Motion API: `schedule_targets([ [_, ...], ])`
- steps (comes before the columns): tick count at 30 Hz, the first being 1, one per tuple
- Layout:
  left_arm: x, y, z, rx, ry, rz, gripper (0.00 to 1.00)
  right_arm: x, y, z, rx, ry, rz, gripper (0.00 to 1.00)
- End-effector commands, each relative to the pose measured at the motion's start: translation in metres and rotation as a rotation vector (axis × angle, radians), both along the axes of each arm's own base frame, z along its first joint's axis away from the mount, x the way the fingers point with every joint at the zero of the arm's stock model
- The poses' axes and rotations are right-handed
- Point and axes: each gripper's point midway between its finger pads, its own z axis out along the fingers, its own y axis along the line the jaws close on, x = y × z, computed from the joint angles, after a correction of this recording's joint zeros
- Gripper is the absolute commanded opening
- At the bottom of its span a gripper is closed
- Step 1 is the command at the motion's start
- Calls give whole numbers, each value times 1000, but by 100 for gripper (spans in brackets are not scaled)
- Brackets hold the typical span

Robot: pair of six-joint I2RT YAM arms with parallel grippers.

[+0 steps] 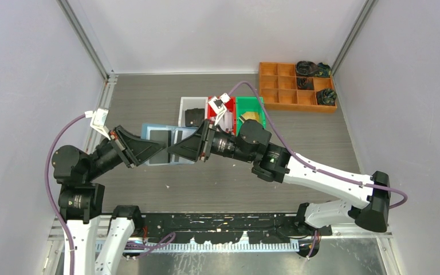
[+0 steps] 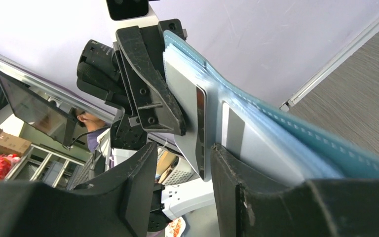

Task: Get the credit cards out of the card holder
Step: Remove the credit card from the card holder.

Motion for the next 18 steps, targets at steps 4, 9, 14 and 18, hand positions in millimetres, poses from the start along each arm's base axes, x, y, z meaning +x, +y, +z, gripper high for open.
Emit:
schedule_targets([
  [4,-19,-2,27,-1,-121,-34,20,6,12,9,-22,-18,0,50],
  [9,-19,-2,28,-3,-128,-36,20,5,22,0,-92,-22,5,50],
  [14,-20,-3,30,-9,-131,-41,20,6,31,-9,-165,-39,-22,45],
  [18,-22,-3,31,-11,-133,-45,20,8,36,-15,-195,-47,-44,27],
])
